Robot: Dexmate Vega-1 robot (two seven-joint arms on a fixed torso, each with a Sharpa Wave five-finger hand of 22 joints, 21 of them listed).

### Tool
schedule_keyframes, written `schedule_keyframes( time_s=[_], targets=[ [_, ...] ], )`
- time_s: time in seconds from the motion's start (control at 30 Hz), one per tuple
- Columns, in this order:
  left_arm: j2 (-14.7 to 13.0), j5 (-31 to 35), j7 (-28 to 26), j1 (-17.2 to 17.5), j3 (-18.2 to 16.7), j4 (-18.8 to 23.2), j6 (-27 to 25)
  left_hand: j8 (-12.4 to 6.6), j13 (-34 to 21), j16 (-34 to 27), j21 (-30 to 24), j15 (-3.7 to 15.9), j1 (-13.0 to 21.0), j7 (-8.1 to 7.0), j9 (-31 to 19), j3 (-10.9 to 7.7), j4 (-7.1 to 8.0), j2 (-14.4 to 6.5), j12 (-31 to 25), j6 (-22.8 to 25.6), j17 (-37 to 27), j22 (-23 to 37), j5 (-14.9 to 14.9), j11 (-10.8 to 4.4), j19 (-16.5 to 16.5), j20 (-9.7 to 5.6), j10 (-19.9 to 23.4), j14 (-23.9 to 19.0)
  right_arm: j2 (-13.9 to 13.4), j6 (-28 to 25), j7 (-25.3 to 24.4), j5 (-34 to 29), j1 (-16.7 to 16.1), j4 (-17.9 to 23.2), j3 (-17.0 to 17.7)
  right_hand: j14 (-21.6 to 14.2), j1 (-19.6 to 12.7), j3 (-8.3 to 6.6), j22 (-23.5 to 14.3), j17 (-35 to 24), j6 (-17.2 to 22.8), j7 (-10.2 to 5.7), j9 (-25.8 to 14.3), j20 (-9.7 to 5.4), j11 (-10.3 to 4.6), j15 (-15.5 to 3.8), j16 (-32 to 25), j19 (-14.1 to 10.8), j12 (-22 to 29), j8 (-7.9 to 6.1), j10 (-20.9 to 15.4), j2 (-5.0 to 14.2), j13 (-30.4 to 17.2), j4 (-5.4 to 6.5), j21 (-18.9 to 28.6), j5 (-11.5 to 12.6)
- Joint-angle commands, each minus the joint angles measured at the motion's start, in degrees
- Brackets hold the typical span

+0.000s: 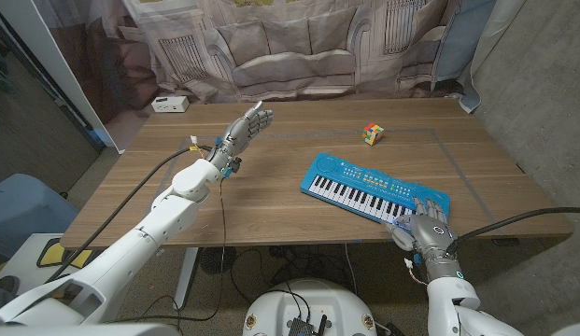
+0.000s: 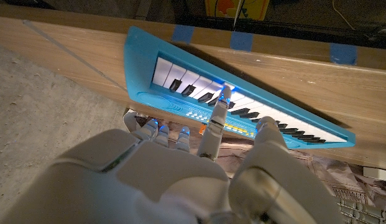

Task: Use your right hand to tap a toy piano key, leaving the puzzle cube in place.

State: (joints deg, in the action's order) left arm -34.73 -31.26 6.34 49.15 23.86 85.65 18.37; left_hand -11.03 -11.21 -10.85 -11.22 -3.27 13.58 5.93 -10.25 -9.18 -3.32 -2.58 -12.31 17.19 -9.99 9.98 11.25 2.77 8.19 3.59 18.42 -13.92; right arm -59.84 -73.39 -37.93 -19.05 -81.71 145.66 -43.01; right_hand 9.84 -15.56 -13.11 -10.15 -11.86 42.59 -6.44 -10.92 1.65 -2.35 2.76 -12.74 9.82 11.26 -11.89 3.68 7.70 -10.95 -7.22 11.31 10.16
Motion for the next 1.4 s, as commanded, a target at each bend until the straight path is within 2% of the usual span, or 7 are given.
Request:
schedule_keyframes(
  time_s=[0.03,0.2,0.6,0.87,1.03,1.17,1.4],
  targets=[
    [0.5,-0.1,0.6,-0.6,0.2,-1.0,0.5,0.17,-0.1,0.1,0.0,-0.07,0.0,0.02,-0.1,-0.29,-0.3,-0.4,0.2,0.2,-0.3,0.2,-0.2,0.09,0.0,0.05,0.2,-0.4,-0.1,0.0,-1.3,0.4,-0.4,0.6,0.7,8.5,0.0,-0.45,-0.1,-0.1,0.3,0.14,-0.1,0.69,0.2,-0.01,-0.3,5.0,0.5,0.07,-0.3,-0.51,-0.1,-0.03,0.5,-0.1],
    [0.5,-0.2,0.6,-0.6,0.2,-1.1,0.5,0.17,-0.1,0.1,0.0,-0.06,0.0,0.03,-0.1,-0.29,-0.33,-0.5,0.2,0.2,-0.3,0.2,-0.2,0.16,0.0,0.08,0.2,-0.4,-0.1,1.7,-2.1,1.6,-2.2,0.5,2.9,7.6,-0.1,-0.58,-0.1,-0.1,-0.3,0.15,-0.1,1.03,0.72,0.17,-0.6,3.5,0.4,0.35,-0.1,-0.52,-0.1,-0.1,1.0,-0.1],
    [0.7,-0.2,0.5,-0.6,0.3,-1.1,0.5,0.14,-0.1,0.1,0.0,0.0,0.0,0.04,-0.1,-0.28,-0.37,-0.5,0.1,0.3,-0.3,0.2,-0.2,-0.04,0.0,0.08,0.4,-0.4,-0.4,2.2,-3.3,1.3,-3.4,0.7,3.6,7.3,-0.2,-0.67,-0.1,-0.1,-0.2,-0.01,-0.1,1.26,0.93,0.23,-0.7,3.1,0.4,0.35,-0.2,-0.57,-0.1,-0.15,1.1,-0.1],
    [0.5,-0.3,0.5,-0.5,0.3,-1.2,0.0,0.14,-0.1,0.0,0.0,-0.01,0.0,-0.03,-0.1,-0.29,-0.41,-0.5,0.1,0.3,-0.3,0.2,-0.2,0.3,0.0,0.05,0.3,-0.5,-0.2,1.7,-3.1,1.1,-3.0,0.8,3.3,7.2,-0.2,-0.73,-0.1,-0.1,-0.6,-0.33,-0.1,1.4,0.72,0.14,-0.7,3.1,0.1,0.53,0.3,-0.62,-0.1,-0.18,1.1,-0.1],
    [0.7,-0.4,0.8,-0.8,0.4,-1.7,0.0,0.14,-0.1,0.0,0.0,-0.01,0.0,-0.05,-0.1,-0.29,-0.43,-0.6,0.1,0.3,-0.3,0.2,-0.2,-0.02,0.0,0.12,0.4,-0.5,-0.1,1.1,-2.8,0.8,-2.4,0.8,2.7,7.2,-0.2,-0.77,-0.2,-0.1,-1.0,-0.34,-0.1,1.46,0.7,0.2,-0.6,3.1,0.1,0.64,0.4,-0.64,-0.1,-0.19,1.0,-0.1],
    [0.8,-0.5,1.0,-0.9,0.5,-2.0,0.2,0.11,-0.1,0.0,0.0,-0.04,0.0,-0.09,-0.1,-0.3,-0.45,-0.6,0.1,0.4,-0.3,0.2,-0.2,-0.03,0.0,0.2,0.4,-0.5,0.0,0.3,-2.8,0.5,-1.8,1.0,2.2,7.3,-0.2,-0.84,-0.2,-0.2,-3.5,-0.03,-0.2,1.48,0.68,0.25,-0.5,3.1,0.0,1.47,0.7,-0.72,-0.1,-0.2,0.9,-0.1],
    [0.9,-0.5,1.2,-1.1,0.4,-2.2,0.5,0.09,-0.1,0.0,0.0,-0.04,0.0,-0.06,-0.1,-0.32,-0.48,-0.7,0.1,0.5,-0.3,0.2,-0.2,0.13,0.0,0.29,0.5,-0.5,0.4,0.0,-3.3,0.8,-2.3,1.2,2.8,7.9,-0.1,-0.95,-0.2,-0.3,-9.7,0.87,-0.3,1.35,2.38,0.62,-0.1,3.1,-0.4,2.3,2.7,-1.0,-0.2,-0.21,0.7,0.0]
  ],
)
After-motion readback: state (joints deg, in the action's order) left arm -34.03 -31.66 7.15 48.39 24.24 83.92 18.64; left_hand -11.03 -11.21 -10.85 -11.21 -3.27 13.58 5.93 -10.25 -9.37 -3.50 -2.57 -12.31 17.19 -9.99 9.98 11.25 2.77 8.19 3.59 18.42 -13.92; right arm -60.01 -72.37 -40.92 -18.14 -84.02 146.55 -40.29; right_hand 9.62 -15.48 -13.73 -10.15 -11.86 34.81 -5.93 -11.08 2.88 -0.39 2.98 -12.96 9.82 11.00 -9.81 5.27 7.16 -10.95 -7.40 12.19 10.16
